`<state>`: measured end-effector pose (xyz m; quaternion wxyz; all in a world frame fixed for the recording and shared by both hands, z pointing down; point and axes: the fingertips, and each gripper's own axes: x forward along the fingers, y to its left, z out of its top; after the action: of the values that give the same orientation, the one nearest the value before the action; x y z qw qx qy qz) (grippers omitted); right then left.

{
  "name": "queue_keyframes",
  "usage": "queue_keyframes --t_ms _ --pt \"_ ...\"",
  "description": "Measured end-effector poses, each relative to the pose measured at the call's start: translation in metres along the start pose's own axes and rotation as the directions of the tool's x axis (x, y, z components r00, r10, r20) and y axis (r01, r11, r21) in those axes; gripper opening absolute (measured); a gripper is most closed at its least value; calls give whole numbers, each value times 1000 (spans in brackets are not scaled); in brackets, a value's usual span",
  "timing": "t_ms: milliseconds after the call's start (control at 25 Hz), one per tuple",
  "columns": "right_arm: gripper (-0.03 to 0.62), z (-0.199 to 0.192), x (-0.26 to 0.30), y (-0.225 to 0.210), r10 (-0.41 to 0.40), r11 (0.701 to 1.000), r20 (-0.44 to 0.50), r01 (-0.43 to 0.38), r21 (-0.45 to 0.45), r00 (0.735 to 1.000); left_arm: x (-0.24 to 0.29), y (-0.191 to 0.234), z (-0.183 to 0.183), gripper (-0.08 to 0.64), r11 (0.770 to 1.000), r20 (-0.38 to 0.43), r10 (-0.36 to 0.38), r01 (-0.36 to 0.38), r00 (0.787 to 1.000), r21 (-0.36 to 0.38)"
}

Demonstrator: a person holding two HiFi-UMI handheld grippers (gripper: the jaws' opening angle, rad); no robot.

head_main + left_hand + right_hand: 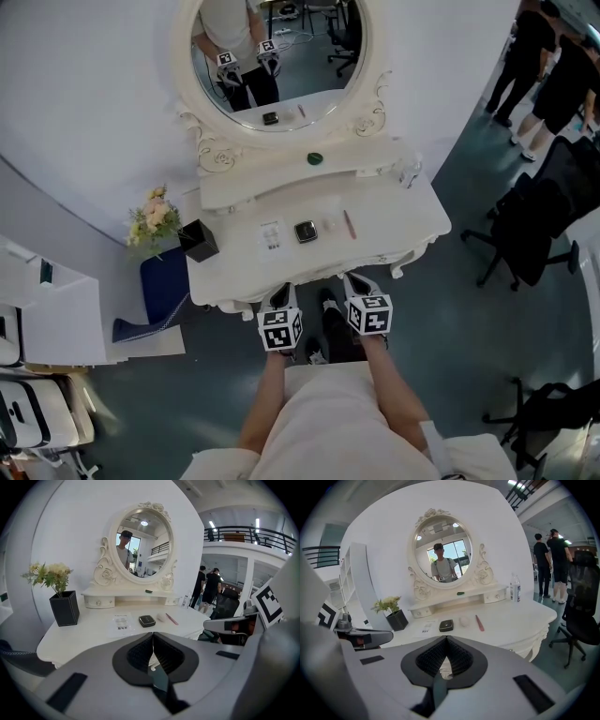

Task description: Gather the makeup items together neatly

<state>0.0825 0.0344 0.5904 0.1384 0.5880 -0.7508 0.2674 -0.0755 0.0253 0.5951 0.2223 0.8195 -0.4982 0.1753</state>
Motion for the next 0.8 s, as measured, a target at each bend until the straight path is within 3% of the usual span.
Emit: queue_keyframes --t_ms 800 --pt "43 2 14 6 29 999 -41 -30 -32 999 3 14 9 15 999 27 22 -21 999 -27"
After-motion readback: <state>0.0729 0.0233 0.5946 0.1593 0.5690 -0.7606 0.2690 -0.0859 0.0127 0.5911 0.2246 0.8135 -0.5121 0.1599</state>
